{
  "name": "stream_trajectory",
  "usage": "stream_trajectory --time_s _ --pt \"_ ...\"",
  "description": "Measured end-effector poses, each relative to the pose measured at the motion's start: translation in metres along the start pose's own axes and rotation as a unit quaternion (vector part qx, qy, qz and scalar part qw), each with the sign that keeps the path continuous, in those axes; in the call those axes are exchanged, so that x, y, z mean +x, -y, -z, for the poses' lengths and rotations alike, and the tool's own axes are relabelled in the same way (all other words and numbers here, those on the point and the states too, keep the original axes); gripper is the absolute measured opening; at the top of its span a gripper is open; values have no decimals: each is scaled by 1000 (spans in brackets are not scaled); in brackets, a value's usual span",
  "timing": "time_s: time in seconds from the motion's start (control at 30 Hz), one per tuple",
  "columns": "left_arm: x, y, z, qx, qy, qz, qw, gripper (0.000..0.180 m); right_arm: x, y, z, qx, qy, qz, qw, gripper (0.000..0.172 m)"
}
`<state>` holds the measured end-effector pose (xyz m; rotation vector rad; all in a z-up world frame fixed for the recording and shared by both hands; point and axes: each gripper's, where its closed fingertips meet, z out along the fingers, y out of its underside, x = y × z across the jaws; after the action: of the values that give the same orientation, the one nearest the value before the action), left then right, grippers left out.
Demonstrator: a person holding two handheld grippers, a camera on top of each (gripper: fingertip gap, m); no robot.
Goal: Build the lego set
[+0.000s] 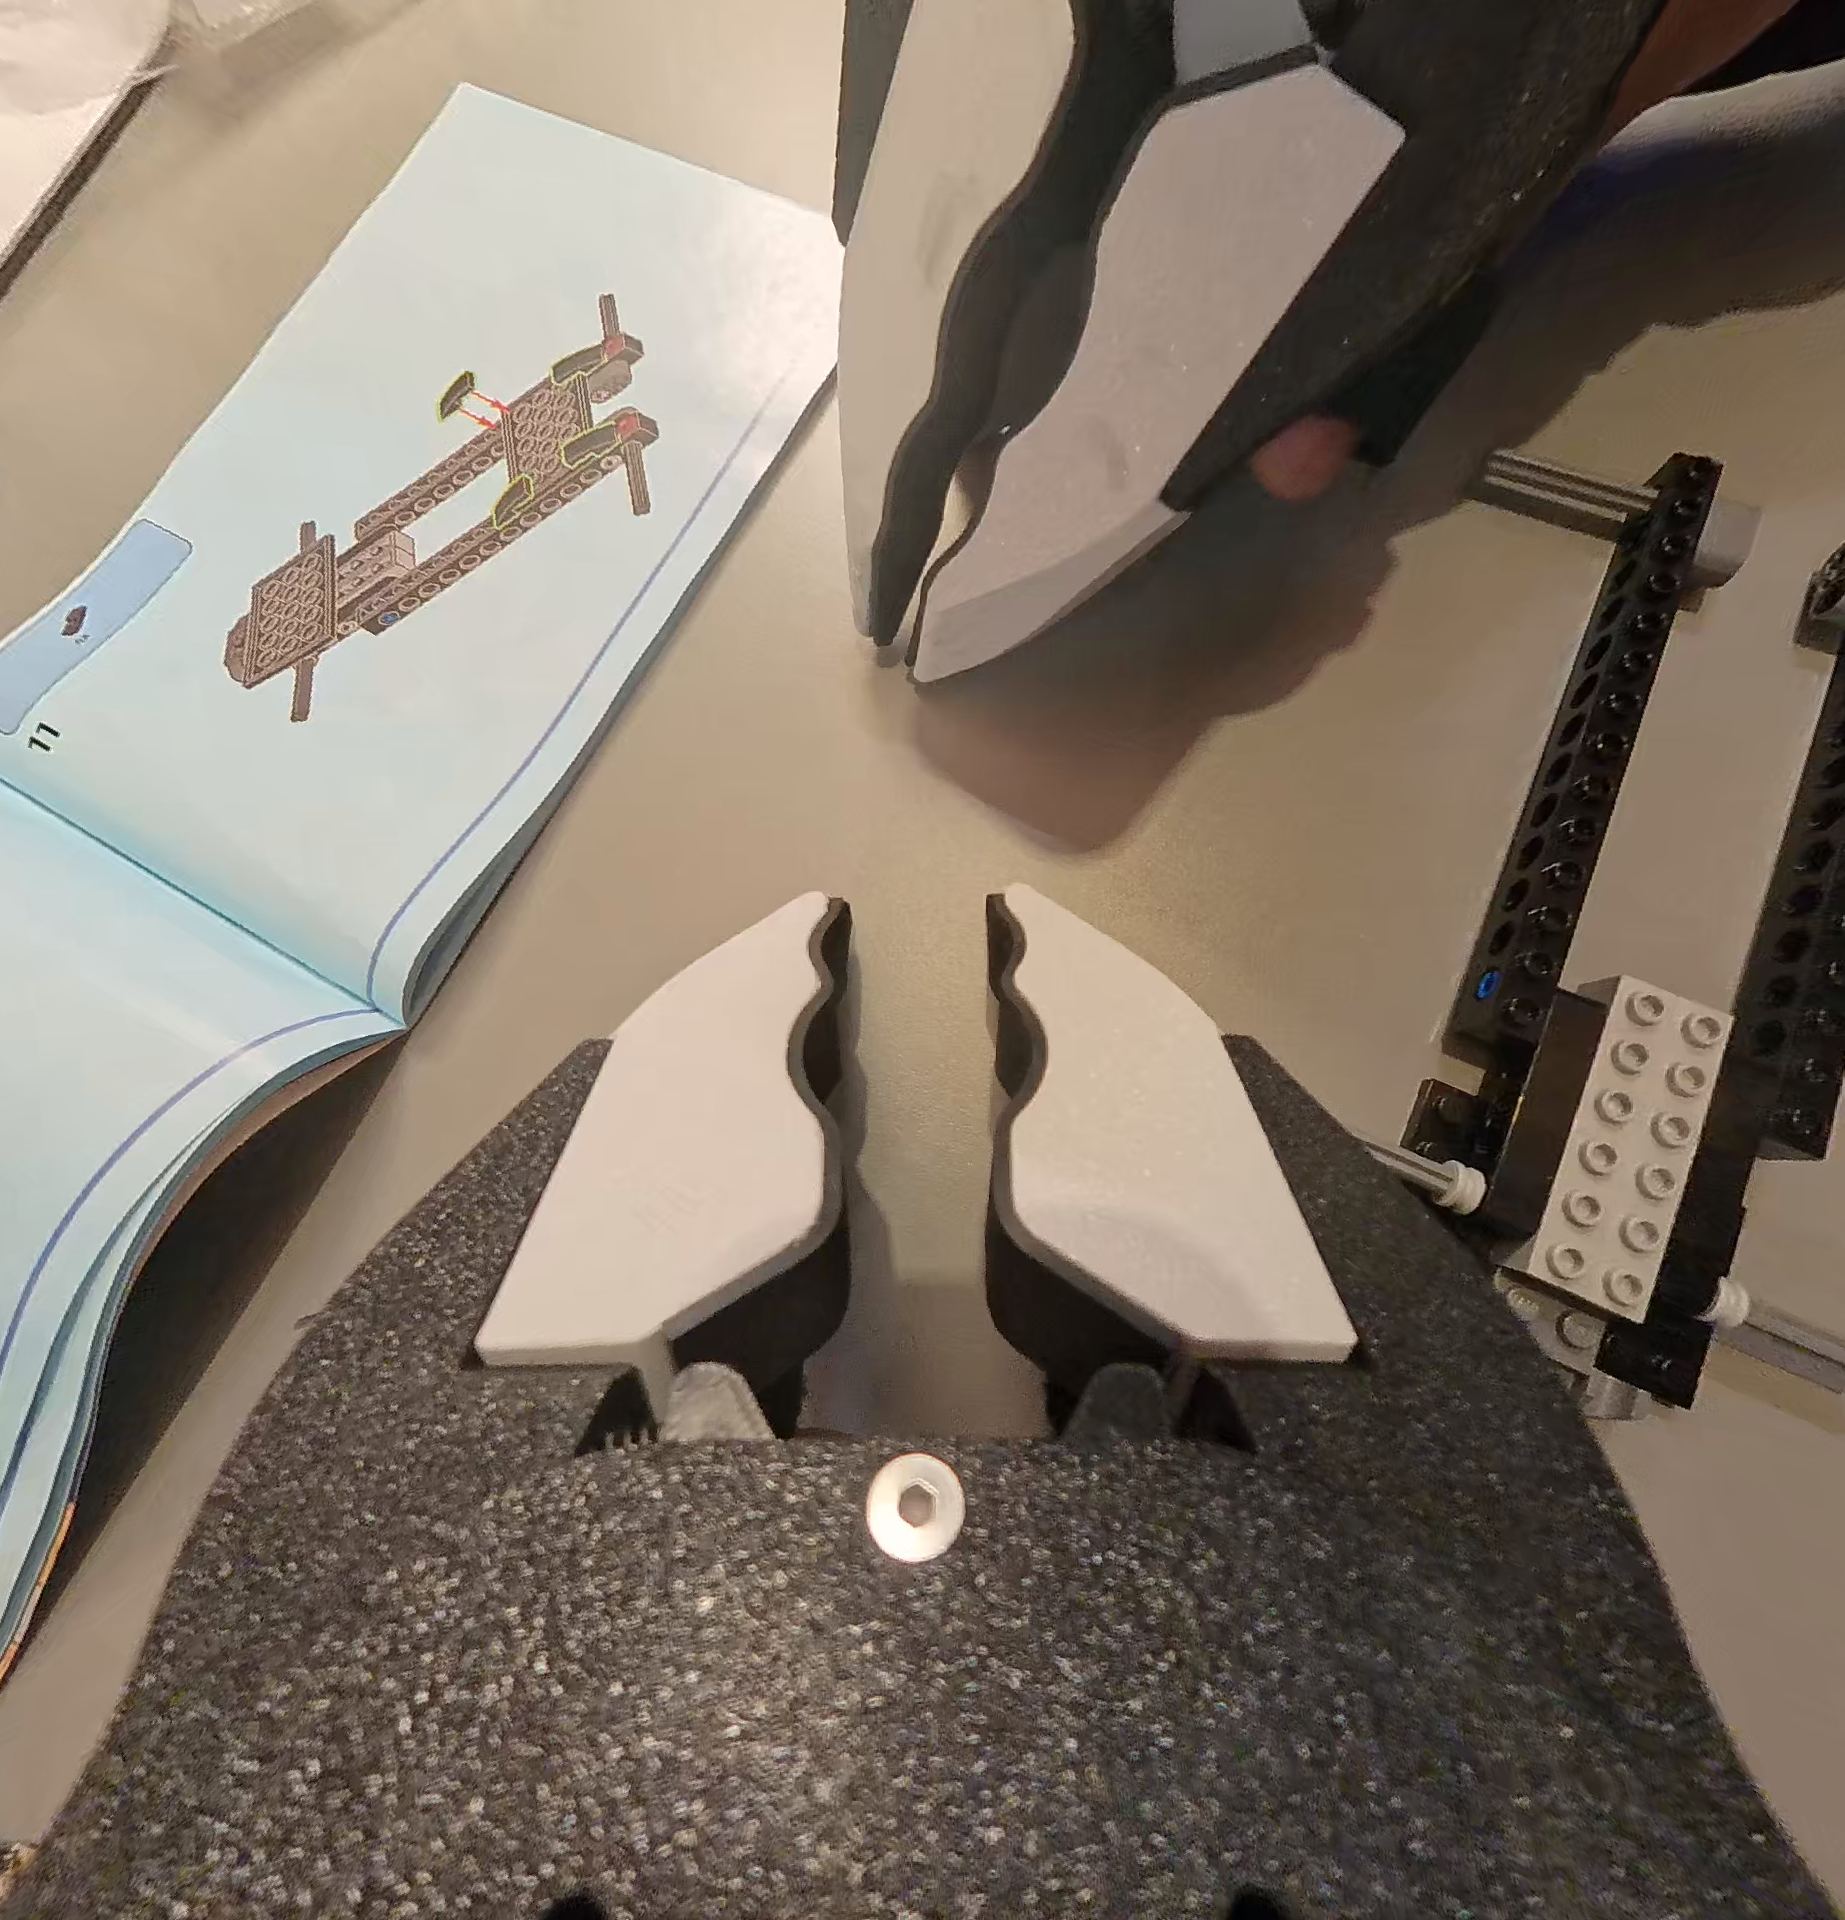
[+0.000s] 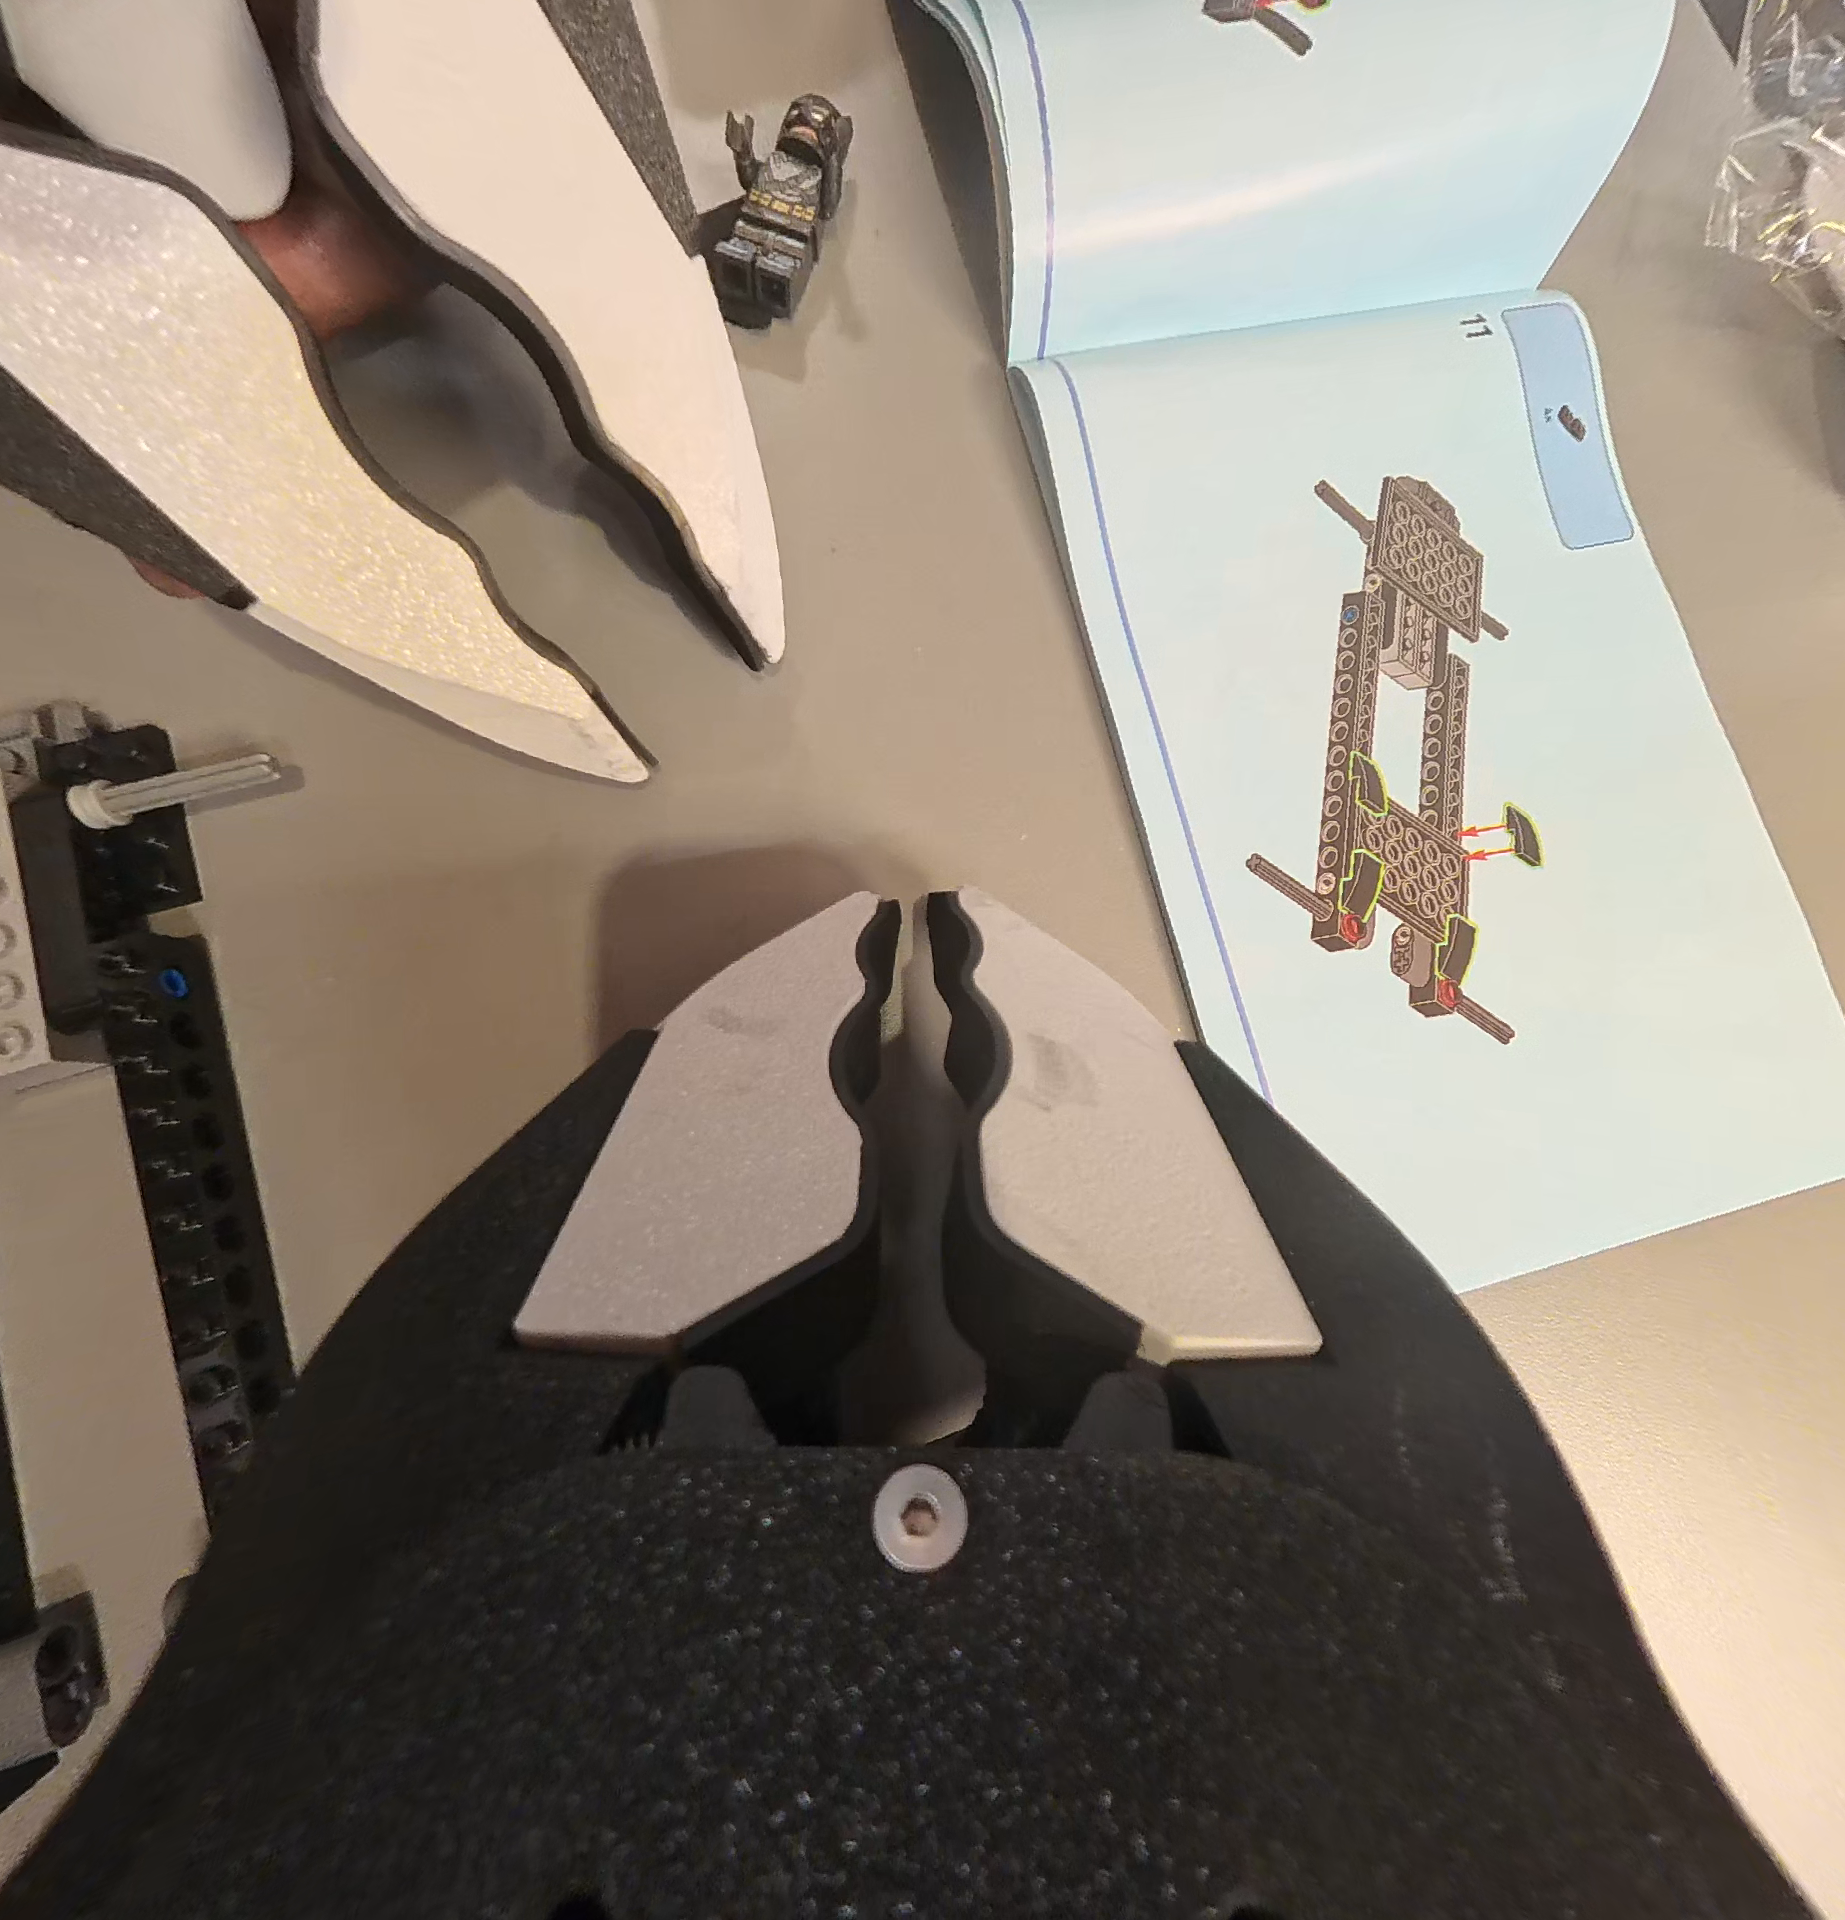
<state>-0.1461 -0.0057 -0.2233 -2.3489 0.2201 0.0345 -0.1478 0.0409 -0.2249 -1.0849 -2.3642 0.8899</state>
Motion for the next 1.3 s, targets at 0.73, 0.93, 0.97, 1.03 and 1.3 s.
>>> stream_trajectory --time_s 0.73,0.93,0.97,1.03,1.3 --pt "1 -1 -1 -4 -7 5 1000 25 1 0 0 0 -3 -1 1000 8" --pt "1 -1 -1 -5 -11 8 1000 25 0 0 0 0 -2 -1 1000 7" --pt "1 -2 -1 -5 -11 8 1000 25 0 0 0 0 -2 -1 1000 7" --pt "1 -2 -1 -5 -12 8 1000 25 0 0 0 0 -2 -1 1000 7" --pt "1 -2 -1 -5 -12 8 1000 25 1 0 0 0 -3 0 1000 7"
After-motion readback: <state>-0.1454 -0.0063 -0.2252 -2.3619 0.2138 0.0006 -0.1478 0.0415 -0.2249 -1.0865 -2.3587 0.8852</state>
